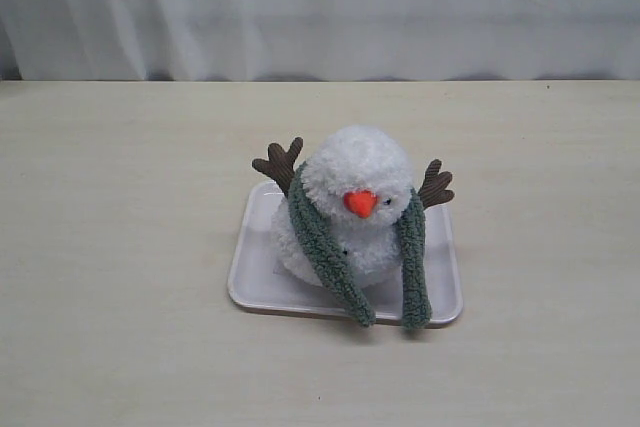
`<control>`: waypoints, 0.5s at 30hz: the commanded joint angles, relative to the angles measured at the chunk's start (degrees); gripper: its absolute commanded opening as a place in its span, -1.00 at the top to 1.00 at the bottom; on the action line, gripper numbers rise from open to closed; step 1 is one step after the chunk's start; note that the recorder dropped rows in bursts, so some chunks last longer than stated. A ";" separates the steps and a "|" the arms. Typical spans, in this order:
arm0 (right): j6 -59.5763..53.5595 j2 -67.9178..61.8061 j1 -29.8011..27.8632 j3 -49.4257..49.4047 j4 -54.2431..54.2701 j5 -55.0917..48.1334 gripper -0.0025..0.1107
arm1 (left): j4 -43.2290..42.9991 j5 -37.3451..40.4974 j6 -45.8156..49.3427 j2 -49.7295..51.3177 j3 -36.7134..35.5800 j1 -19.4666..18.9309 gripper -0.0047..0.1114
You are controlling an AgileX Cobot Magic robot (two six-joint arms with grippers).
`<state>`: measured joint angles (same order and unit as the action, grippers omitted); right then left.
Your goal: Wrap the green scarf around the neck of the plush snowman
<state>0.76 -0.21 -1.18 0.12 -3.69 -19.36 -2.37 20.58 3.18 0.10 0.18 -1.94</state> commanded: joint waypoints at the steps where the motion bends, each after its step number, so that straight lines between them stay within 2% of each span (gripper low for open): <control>1: 2.70 0.21 -0.05 -0.12 -1.30 -0.14 0.88 | 0.11 -0.76 -0.18 -0.10 -0.18 -0.07 0.92; 15: 3.11 0.21 -0.05 -0.12 0.25 -0.61 0.88 | 0.11 -0.76 -0.18 -0.10 -0.18 -0.07 0.92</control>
<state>3.65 -0.21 -1.18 0.12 -3.68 -19.63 -2.37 20.58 3.18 0.10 0.18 -1.94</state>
